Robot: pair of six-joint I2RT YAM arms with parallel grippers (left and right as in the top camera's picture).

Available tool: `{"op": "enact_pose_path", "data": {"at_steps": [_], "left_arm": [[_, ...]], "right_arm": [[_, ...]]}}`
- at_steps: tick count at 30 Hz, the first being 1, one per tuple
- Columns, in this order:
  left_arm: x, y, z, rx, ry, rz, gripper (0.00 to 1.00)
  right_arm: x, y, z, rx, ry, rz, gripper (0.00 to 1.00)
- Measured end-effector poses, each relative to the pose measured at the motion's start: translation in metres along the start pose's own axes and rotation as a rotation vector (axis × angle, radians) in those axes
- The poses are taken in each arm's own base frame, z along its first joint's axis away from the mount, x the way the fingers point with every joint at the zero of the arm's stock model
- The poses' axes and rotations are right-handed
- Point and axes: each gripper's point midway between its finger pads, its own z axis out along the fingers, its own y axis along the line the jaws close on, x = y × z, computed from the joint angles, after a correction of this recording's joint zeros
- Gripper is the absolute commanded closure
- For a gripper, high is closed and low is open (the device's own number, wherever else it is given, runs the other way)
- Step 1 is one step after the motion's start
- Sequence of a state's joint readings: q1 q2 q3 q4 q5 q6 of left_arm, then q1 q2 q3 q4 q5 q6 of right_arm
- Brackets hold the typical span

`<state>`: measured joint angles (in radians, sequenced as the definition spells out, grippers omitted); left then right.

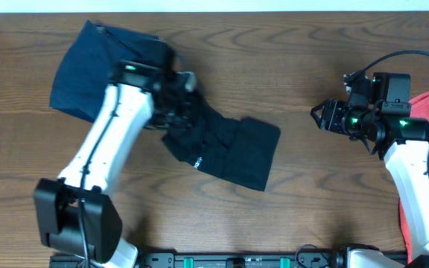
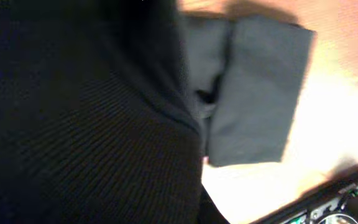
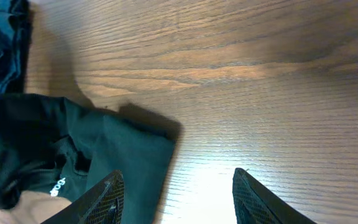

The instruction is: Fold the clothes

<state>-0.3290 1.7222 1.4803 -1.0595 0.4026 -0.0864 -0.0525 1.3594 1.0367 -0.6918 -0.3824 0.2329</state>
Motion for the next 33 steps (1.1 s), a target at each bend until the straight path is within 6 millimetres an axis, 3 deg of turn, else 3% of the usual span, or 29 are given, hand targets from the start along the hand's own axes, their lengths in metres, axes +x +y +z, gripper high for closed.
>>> {"op": "enact_pose_path", "data": {"at_steps": [5, 8, 11, 14, 15, 17, 23, 27, 33], "left_arm": [[-0.005, -0.058, 0.024, 0.039, -0.036, 0.096, 0.94], [-0.001, -0.08, 0.044, 0.035, -0.02, 0.109, 0.93], [0.006, -0.092, 0.069, 0.011, 0.016, 0.12, 0.83], [0.011, -0.099, 0.097, -0.006, 0.051, 0.11, 0.83], [0.011, -0.101, 0.105, -0.004, 0.055, 0.108, 0.75], [0.012, -0.108, 0.117, 0.008, 0.059, 0.104, 0.69], [0.02, -0.138, 0.125, 0.093, 0.076, 0.1, 0.57], [0.034, -0.135, 0.124, 0.086, 0.135, 0.072, 0.57], [0.037, -0.098, 0.102, 0.039, 0.195, -0.045, 0.56]], "right_arm": [[0.002, -0.01, 0.0, 0.056, 0.006, 0.007, 0.45], [0.004, -0.014, -0.001, 0.079, 0.012, 0.011, 0.45], [0.007, -0.017, -0.001, 0.094, 0.02, 0.015, 0.45], [0.008, -0.018, -0.001, 0.102, 0.025, 0.017, 0.45], [0.008, -0.019, -0.001, 0.104, 0.026, 0.017, 0.45], [0.008, -0.019, -0.001, 0.105, 0.026, 0.017, 0.45], [0.008, -0.019, -0.001, 0.109, 0.025, 0.017, 0.42], [0.009, -0.02, -0.001, 0.111, 0.027, 0.016, 0.31], [0.013, -0.01, 0.007, 0.079, 0.039, -0.02, 0.25]]}}
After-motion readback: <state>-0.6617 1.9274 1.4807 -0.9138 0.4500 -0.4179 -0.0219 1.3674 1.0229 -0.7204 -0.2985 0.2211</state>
